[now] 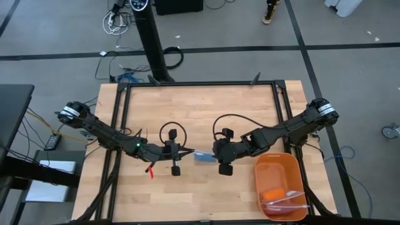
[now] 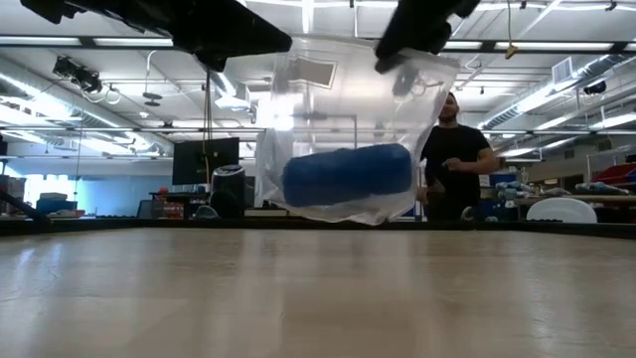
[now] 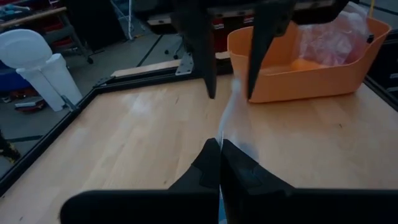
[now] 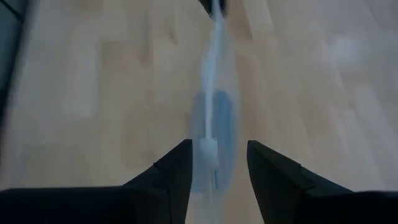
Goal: Roll bandage
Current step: Close the transparent zip lock bag, then put the transparent zip lock bag into the orange bin
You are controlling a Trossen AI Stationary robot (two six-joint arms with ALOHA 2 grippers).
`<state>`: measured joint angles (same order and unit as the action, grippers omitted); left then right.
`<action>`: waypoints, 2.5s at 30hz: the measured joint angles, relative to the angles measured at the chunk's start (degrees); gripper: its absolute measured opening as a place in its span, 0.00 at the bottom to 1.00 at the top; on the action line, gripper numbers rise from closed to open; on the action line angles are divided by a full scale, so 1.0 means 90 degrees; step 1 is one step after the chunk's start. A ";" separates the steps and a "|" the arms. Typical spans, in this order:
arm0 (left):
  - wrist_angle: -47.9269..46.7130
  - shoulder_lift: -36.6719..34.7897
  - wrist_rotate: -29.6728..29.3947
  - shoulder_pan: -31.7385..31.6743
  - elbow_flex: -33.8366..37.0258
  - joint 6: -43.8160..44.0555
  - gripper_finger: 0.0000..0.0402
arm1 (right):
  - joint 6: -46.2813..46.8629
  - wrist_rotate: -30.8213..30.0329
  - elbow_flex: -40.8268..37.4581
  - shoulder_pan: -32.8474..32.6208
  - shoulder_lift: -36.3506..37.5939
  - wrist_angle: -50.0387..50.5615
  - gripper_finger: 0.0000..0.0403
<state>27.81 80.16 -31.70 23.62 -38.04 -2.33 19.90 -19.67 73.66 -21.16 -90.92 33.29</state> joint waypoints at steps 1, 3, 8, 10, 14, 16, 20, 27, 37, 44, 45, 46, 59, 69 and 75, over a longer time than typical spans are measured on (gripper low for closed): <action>-0.0012 0.0000 0.0000 0.0000 0.0000 0.0000 0.01 | 0.0000 -0.0007 -0.0018 0.0024 -0.0002 0.0056 0.37; -0.0014 0.0000 -0.0005 0.0000 0.0000 0.0002 0.01 | -0.0001 -0.0008 -0.0009 0.0045 0.0000 -0.0103 0.37; -0.0024 0.0000 -0.0044 0.0000 0.0000 0.0095 0.01 | -0.0033 -0.0013 -0.0007 0.0044 0.0012 -0.0131 0.32; -0.0021 0.0000 -0.0066 0.0000 0.0000 0.0095 0.01 | -0.0052 0.0014 -0.0007 0.0043 0.0012 -0.0160 0.26; -0.0031 0.0000 -0.0072 0.0000 0.0000 0.0097 0.01 | -0.0175 0.0021 -0.0007 0.0045 0.0012 -0.0148 0.10; -0.0036 0.0000 -0.0087 0.0000 0.0000 0.0097 0.01 | -0.0226 0.0021 -0.0007 0.0045 0.0012 -0.0117 0.04; -0.0036 0.0002 -0.0088 -0.0003 0.0000 0.0097 0.01 | -0.0206 0.0007 -0.0007 0.0048 0.0012 -0.0005 0.07; -0.0043 0.0005 -0.0132 -0.0005 0.0000 0.0097 0.01 | -0.0143 -0.0006 -0.0007 -0.0001 0.0012 0.0337 0.04; -0.0058 0.0005 -0.0180 -0.0002 0.0000 0.0095 0.01 | 0.0231 0.0265 -0.0002 -0.0053 0.0016 0.0873 0.07; -0.0058 0.0005 -0.0177 -0.0002 0.0000 0.0097 0.01 | 0.0463 0.0279 -0.0002 -0.0113 0.0017 0.1173 0.05; -0.0058 0.0005 -0.0177 -0.0002 0.0000 0.0095 0.01 | 0.0495 0.0289 -0.0002 -0.0113 0.0017 0.1214 0.06; -0.0058 0.0005 -0.0177 -0.0002 0.0000 0.0095 0.01 | 0.0517 0.0294 -0.0002 -0.0117 0.0022 0.1270 0.06; -0.0021 -0.0009 -0.0236 0.0002 -0.0002 0.0124 0.01 | 0.0736 0.0341 0.0228 -0.0318 0.0029 0.1744 0.16; 0.0202 -0.0007 -0.0200 0.0002 -0.0012 0.0168 0.01 | 0.0418 -0.0300 0.1147 -0.0360 0.0027 0.1624 0.43; 0.0229 -0.0007 -0.0202 0.0002 -0.0291 0.0117 0.01 | -0.0074 -0.0144 0.1140 -0.0105 0.0007 0.1191 0.44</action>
<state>29.87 80.09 -33.52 23.64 -40.66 -1.28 19.24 -20.97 83.92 -22.10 -90.85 44.01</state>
